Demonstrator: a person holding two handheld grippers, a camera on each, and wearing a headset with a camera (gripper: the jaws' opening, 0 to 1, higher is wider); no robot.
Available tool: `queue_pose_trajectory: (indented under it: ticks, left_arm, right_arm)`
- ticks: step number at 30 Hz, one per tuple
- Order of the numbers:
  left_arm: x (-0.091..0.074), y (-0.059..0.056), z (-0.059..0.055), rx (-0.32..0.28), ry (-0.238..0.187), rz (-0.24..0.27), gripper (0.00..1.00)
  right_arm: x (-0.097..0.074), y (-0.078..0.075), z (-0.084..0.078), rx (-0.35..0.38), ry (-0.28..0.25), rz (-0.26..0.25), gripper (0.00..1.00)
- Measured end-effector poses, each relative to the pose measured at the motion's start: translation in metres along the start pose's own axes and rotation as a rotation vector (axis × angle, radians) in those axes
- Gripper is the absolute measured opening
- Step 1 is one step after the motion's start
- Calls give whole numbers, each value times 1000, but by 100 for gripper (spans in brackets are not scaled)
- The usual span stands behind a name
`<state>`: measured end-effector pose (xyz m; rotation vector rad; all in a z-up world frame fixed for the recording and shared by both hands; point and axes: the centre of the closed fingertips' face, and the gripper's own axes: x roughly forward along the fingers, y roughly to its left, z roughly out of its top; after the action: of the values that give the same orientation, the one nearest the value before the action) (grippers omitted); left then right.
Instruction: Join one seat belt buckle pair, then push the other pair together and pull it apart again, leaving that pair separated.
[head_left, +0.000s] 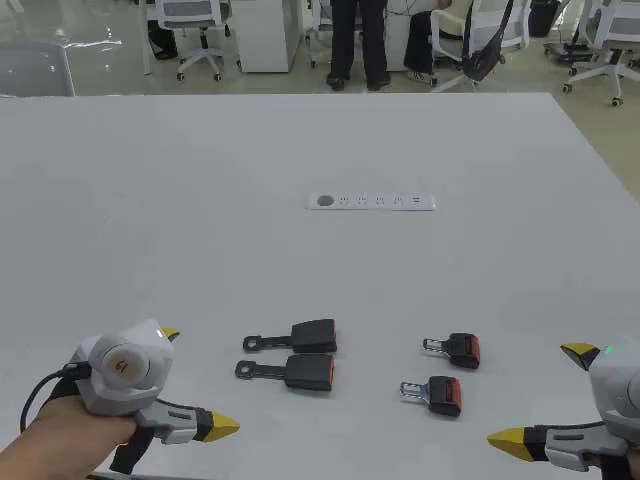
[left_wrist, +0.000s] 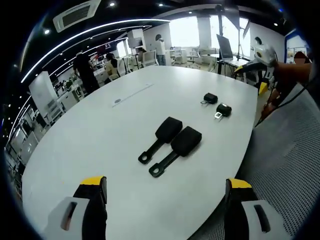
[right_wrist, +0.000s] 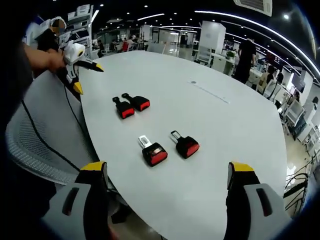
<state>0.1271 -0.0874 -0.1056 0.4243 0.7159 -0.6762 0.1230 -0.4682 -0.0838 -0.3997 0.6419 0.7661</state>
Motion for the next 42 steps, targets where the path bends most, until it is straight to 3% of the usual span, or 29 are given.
queue_pose_trajectory:
  ticks: [24,42]
  left_arm:
    - [3,-1,-3,3,0,-13,100]
    - [4,-5,-4,9,23,-16,100]
  right_arm:
    - [-2,8,1,-2,17,-5,100]
    - [2,3,-3,17,22,-4,99]
